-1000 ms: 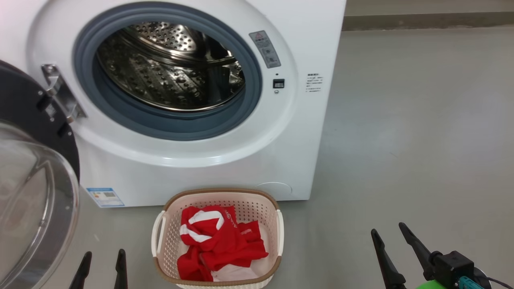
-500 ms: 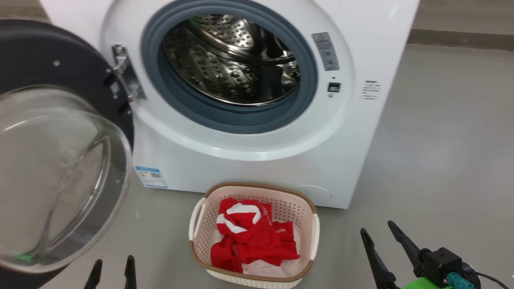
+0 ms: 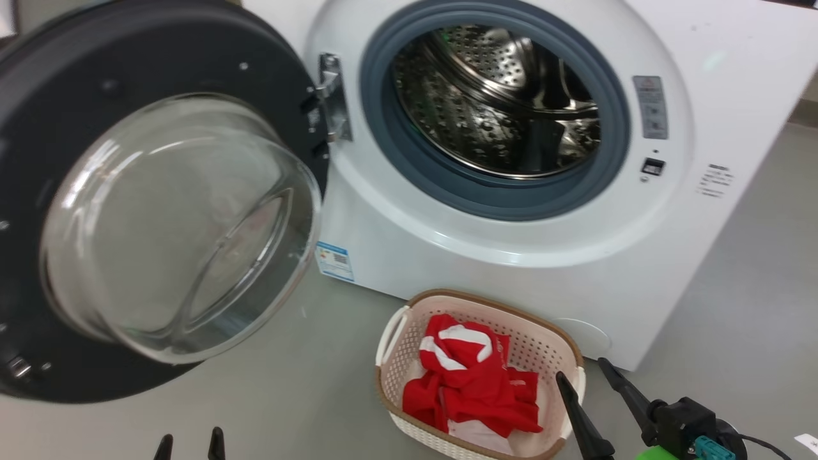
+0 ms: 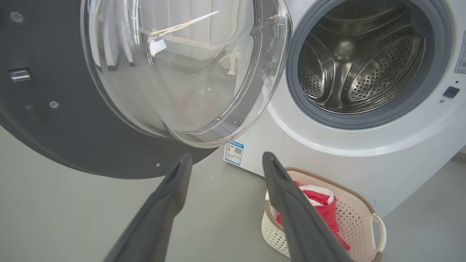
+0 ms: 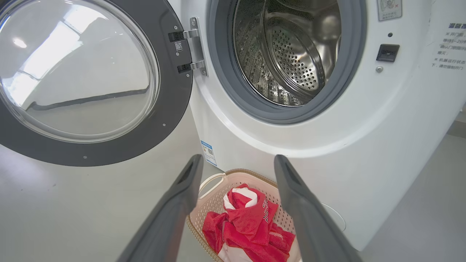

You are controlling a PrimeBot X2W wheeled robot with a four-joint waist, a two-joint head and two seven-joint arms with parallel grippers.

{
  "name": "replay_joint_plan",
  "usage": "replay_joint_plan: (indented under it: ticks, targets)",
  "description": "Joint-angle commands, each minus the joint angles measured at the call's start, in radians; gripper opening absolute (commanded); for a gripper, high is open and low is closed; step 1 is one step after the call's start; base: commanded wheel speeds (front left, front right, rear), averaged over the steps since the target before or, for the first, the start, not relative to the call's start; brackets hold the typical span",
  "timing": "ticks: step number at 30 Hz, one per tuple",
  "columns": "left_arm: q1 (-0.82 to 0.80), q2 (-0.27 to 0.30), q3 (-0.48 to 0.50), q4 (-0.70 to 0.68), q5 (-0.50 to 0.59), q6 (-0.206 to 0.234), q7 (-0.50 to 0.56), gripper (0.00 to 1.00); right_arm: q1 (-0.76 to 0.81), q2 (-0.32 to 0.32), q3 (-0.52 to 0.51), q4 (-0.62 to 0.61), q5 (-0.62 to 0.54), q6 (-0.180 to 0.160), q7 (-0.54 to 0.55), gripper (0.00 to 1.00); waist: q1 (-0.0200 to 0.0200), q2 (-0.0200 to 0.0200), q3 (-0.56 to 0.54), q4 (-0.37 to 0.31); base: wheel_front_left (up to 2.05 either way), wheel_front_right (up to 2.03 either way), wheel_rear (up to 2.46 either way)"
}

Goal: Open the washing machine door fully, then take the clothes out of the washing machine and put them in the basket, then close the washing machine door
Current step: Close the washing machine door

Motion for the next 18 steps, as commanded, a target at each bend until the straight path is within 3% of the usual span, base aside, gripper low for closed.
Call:
replay_joint_plan:
  ticks: [1,18]
  targets:
    - [-0.011,0.005,0.023,-0.019,-0.008,0.009,-0.005,1.00,-0.043,-0.006,0.028,-0.020,0.009,0.006,-0.006,1.00,0.0000,-0.0001,-0.021,0.078,0.00,0.00,0.00]
    - [0.024,0.005,0.017,-0.082,-0.068,0.059,-0.005,1.00,-0.129,-0.017,0.141,0.022,0.039,0.006,-0.006,1.00,0.0000,-0.0001,0.000,0.102,0.00,0.00,0.00]
